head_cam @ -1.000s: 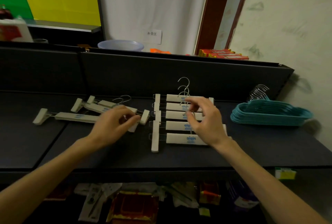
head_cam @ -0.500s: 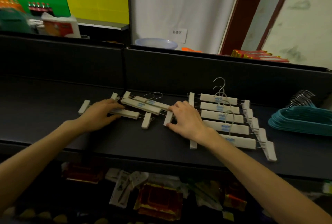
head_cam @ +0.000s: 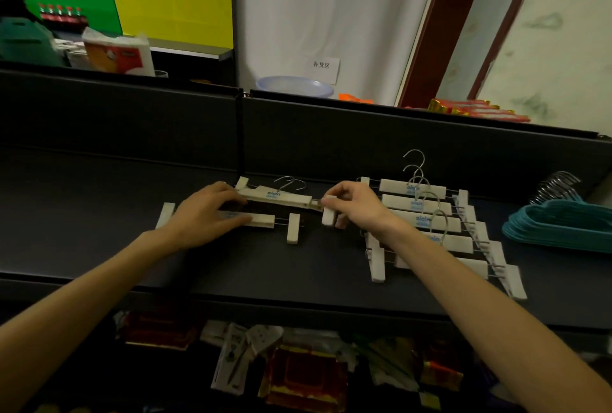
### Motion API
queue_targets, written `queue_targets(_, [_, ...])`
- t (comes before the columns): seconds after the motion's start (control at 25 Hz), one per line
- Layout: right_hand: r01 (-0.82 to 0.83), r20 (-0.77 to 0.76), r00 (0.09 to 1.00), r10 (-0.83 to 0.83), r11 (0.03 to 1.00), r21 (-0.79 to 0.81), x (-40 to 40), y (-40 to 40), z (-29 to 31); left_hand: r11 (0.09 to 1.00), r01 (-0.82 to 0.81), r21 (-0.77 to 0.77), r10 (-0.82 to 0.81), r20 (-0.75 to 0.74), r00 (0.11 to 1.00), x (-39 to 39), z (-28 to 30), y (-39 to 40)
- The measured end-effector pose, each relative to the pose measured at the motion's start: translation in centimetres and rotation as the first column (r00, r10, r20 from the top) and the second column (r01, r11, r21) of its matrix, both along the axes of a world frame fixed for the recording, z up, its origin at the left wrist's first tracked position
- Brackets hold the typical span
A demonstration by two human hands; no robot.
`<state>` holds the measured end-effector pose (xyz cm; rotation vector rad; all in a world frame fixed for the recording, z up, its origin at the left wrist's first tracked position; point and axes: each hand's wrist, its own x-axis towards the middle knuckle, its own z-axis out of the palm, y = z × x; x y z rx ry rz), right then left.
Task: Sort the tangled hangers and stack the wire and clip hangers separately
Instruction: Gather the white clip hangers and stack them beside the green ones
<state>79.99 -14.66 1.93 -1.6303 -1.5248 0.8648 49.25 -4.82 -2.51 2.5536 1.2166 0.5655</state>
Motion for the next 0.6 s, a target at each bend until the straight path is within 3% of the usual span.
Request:
queue_targets(0.08, [0.07,-0.219,0.973,-0.076,0.997,-0.035,0.0,0.2,0.7,0.99,-0.14,-0.018,0.141,0.222,0.965,0.5,0.5,0.0])
queue_targets(0.16, [0.125,-0.448,0.881,-0.151,0.988,-0.087,0.0,-0.1,1.2,0.963,-0.241,-0.122,0.27,0.471,0.84,0.6,1.3,0.1])
queue_targets(0.28, [0.137,-0.631,0.758,-0.162,0.987,-0.088,0.5,-1.3,1.2,0.919,-0.249,-0.306,0.391,0.625,0.675,0.7,2.6,0.6])
queue_targets(0.4, [0.163,-0.702,0.697,-0.145,0.986,-0.042,1.9,-3.1,1.5,0.909,-0.035,-0.416,0.327,0.658,0.678,2.8,3.7,0.7])
queue_targets(0.6, [0.293,-0.592,0.787,-0.174,0.95,0.112,7.5,-6.6,3.5,0.874,0.315,-0.371,0.093,0.763,0.64,8.6,5.7,-1.8])
